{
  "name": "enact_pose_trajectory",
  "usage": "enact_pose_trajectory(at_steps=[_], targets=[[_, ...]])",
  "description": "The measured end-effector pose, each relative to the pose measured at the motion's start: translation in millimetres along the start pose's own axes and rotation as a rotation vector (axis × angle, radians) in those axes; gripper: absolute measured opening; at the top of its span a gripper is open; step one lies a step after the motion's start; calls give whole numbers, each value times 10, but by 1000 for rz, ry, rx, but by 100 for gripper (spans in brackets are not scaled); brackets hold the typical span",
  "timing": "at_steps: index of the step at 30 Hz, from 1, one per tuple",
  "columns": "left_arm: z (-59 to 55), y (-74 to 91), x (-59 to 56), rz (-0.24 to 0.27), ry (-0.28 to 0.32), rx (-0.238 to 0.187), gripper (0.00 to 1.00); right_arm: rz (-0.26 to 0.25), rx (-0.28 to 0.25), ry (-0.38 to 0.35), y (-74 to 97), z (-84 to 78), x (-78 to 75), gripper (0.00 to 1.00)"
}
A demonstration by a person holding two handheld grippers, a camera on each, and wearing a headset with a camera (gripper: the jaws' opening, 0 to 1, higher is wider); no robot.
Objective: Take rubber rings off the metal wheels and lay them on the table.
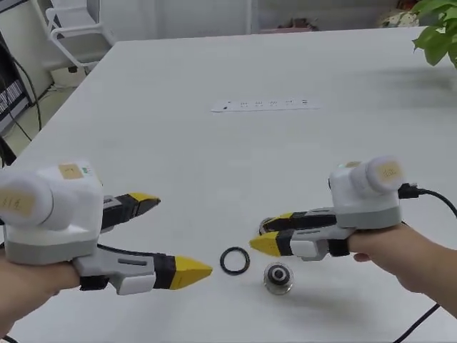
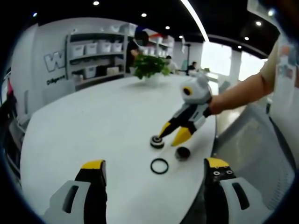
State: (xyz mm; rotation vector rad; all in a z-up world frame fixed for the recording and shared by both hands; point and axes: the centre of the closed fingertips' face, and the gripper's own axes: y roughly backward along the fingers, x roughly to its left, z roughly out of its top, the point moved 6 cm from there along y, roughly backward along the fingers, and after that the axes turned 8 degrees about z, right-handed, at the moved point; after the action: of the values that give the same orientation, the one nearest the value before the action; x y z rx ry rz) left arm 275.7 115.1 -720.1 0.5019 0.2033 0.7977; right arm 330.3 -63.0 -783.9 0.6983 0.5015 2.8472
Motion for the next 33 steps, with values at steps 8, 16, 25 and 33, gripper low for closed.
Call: enact_pose_trajectory(at_steps=[8, 16, 25, 33], targets=[[48, -72, 22, -9, -14, 2, 86, -39, -18, 30, 93, 22, -75, 37], [99, -144, 18, -21, -32, 5, 86, -62, -14, 71, 135, 10, -102, 41], [131, -204, 23, -33, -46, 7, 86, -88, -1, 106, 185, -24, -127, 45], [139, -264, 25, -40, -55, 14, 84, -118, 15, 115, 229, -91, -191, 46]])
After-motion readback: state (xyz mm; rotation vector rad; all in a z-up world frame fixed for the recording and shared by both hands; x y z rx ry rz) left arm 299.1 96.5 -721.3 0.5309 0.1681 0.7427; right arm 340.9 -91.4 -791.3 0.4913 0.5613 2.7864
